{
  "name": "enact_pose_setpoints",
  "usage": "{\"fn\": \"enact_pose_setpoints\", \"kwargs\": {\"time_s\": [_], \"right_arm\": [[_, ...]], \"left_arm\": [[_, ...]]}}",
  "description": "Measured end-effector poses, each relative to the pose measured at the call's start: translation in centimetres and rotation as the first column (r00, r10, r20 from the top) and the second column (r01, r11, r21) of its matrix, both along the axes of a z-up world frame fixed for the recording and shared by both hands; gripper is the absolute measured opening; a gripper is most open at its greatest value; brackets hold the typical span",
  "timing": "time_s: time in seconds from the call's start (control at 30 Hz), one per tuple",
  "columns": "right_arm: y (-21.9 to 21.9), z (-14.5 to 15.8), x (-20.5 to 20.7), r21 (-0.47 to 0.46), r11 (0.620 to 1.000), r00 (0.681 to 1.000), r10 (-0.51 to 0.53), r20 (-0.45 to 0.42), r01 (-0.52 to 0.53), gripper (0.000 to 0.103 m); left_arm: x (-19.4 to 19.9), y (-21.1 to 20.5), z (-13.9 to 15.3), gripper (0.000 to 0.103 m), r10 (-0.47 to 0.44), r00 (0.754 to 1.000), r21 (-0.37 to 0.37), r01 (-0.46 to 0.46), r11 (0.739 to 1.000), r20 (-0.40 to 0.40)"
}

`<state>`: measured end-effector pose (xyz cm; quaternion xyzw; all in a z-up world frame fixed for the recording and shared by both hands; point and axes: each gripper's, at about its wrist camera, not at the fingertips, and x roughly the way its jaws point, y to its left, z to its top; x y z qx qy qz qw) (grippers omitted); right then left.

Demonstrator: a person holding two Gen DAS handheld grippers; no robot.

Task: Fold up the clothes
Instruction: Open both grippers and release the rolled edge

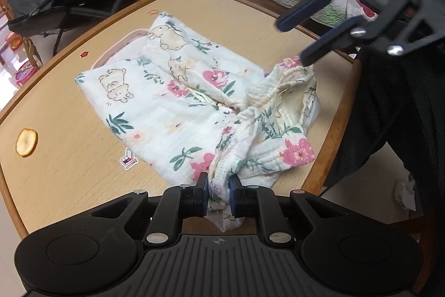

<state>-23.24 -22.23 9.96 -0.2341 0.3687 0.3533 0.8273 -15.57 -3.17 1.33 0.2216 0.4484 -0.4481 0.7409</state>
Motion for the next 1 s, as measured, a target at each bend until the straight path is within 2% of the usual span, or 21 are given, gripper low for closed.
{"fn": "enact_pose_setpoints", "kwargs": {"time_s": [0.1, 0.2, 0.3, 0.4, 0.57, 0.6, 0.67, 0.7, 0.83, 0.9, 1.0], "right_arm": [[0.9, 0.4, -1.1, 0.046, 0.997, 0.997, 0.066, -0.05, -0.064, 0.026], [2.9, -1.3, -1.6, 0.008, 0.989, 0.981, 0.146, -0.131, -0.146, 0.025], [4.6, -3.6, -1.4, -0.017, 0.982, 0.96, 0.181, -0.212, -0.189, 0.025], [5.4, -5.3, -0.7, -0.011, 0.984, 0.959, 0.17, -0.225, -0.177, 0.025], [5.0, -4.7, 1.1, 0.001, 0.995, 0.985, 0.1, -0.141, -0.101, 0.025], [4.9, -4.4, 1.3, -0.002, 0.996, 0.988, 0.089, -0.126, -0.09, 0.025], [4.6, -4.4, 1.9, -0.011, 0.997, 0.991, 0.072, -0.111, -0.074, 0.025], [4.5, -4.4, 2.2, -0.012, 0.998, 0.992, 0.063, -0.107, -0.065, 0.025], [3.9, -5.4, 3.7, 0.005, 1.0, 0.989, 0.015, -0.146, -0.015, 0.025], [3.7, -6.0, 4.2, 0.01, 1.0, 0.986, -0.005, -0.164, 0.007, 0.025], [3.6, -6.8, 4.8, 0.012, 1.0, 0.983, -0.015, -0.181, 0.017, 0.025]], "left_arm": [[0.1, -0.2, 0.0, 0.019, 0.008, 1.0, 0.005, -0.008, 1.0, 0.0], [0.2, -0.3, -0.1, 0.019, 0.018, 1.0, 0.0, -0.018, 1.0, 0.0], [0.1, -0.3, 0.0, 0.019, 0.021, 1.0, -0.002, -0.021, 1.0, 0.005], [0.0, -0.1, 0.1, 0.02, 0.026, 1.0, -0.004, -0.026, 1.0, 0.007], [0.1, 0.2, 0.6, 0.021, 0.047, 0.999, -0.01, -0.046, 0.999, 0.025], [0.0, 0.4, 0.8, 0.022, 0.051, 0.998, -0.012, -0.051, 0.999, 0.035], [-0.1, 0.7, 1.3, 0.034, 0.07, 0.995, -0.025, -0.068, 0.997, 0.078], [-0.2, 1.0, 1.6, 0.036, 0.083, 0.991, -0.037, -0.08, 0.996, 0.103], [-0.2, 2.1, 3.1, 0.037, 0.136, 0.977, -0.099, -0.121, 0.988, 0.165], [-0.5, 2.4, 3.8, 0.037, 0.124, 0.976, -0.125, -0.102, 0.987, 0.181], [-1.4, 2.4, 4.6, 0.037, 0.043, 0.985, -0.157, -0.017, 0.987, 0.168]]}}
